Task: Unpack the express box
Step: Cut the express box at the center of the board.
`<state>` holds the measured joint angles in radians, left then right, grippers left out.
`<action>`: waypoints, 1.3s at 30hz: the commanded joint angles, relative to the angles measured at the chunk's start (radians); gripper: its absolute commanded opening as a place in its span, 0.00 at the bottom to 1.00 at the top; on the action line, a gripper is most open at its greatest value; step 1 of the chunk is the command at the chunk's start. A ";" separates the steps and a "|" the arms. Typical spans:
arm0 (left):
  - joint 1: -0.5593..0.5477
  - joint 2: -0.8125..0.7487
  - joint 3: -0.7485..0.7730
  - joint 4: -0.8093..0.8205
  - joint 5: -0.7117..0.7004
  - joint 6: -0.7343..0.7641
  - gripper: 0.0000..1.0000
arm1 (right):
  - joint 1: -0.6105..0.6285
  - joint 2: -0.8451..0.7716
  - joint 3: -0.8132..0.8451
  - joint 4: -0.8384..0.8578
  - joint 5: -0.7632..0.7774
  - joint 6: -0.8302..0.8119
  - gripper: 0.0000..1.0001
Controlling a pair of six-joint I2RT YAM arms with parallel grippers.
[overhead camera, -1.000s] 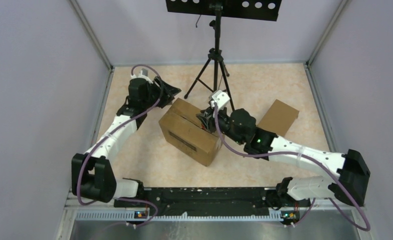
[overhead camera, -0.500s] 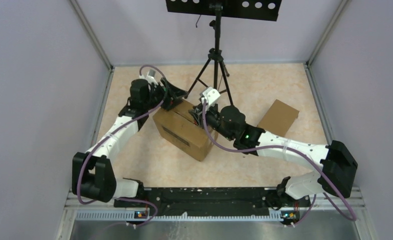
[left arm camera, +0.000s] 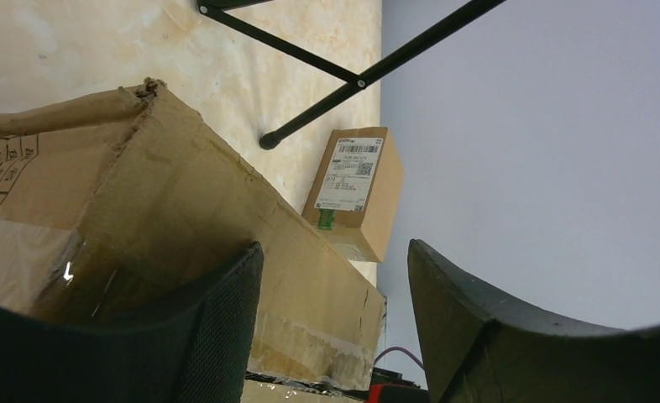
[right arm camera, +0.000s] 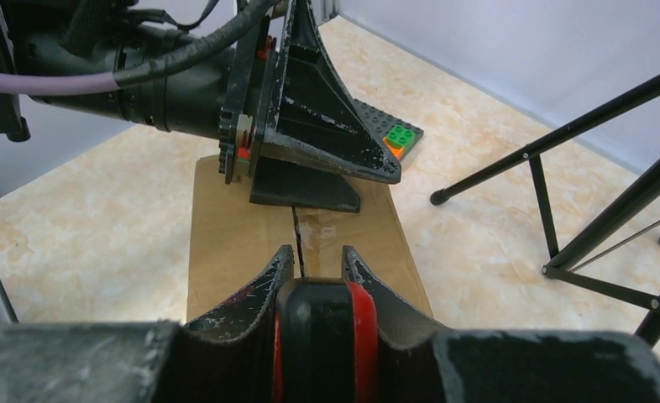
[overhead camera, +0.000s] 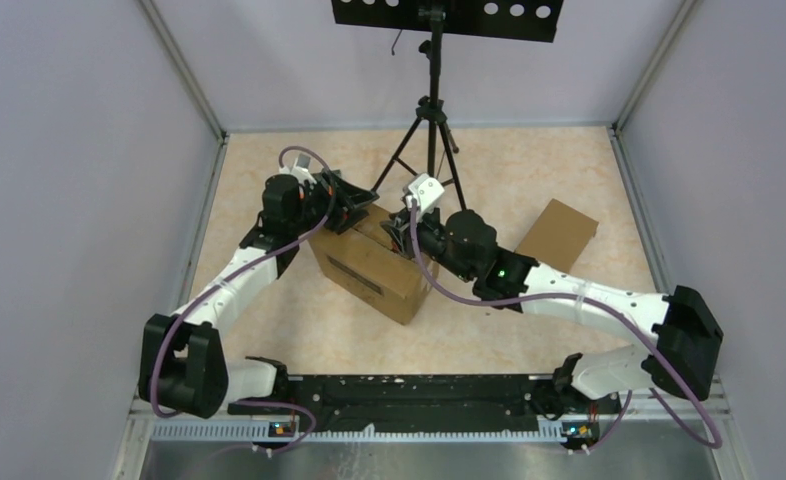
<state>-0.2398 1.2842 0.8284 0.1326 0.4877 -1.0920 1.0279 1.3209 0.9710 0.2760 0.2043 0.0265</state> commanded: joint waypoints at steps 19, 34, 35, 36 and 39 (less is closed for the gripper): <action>0.009 0.030 -0.065 -0.106 -0.135 0.049 0.69 | 0.006 -0.146 -0.051 -0.111 -0.014 -0.012 0.00; 0.017 0.053 -0.078 -0.108 -0.136 0.065 0.69 | 0.007 -0.201 -0.019 -0.134 -0.002 -0.054 0.00; 0.017 0.053 -0.077 -0.108 -0.137 0.067 0.69 | 0.006 -0.208 -0.013 -0.137 -0.004 -0.057 0.00; 0.019 0.054 -0.078 -0.109 -0.136 0.068 0.69 | 0.007 -0.212 -0.009 -0.143 -0.008 -0.058 0.00; 0.022 0.055 -0.080 -0.111 -0.135 0.073 0.69 | 0.007 -0.227 -0.008 -0.153 -0.014 -0.059 0.00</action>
<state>-0.2485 1.2831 0.8074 0.1638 0.4644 -1.1023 1.0279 1.1664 0.9108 0.1741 0.1982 -0.0029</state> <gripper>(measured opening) 0.681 0.226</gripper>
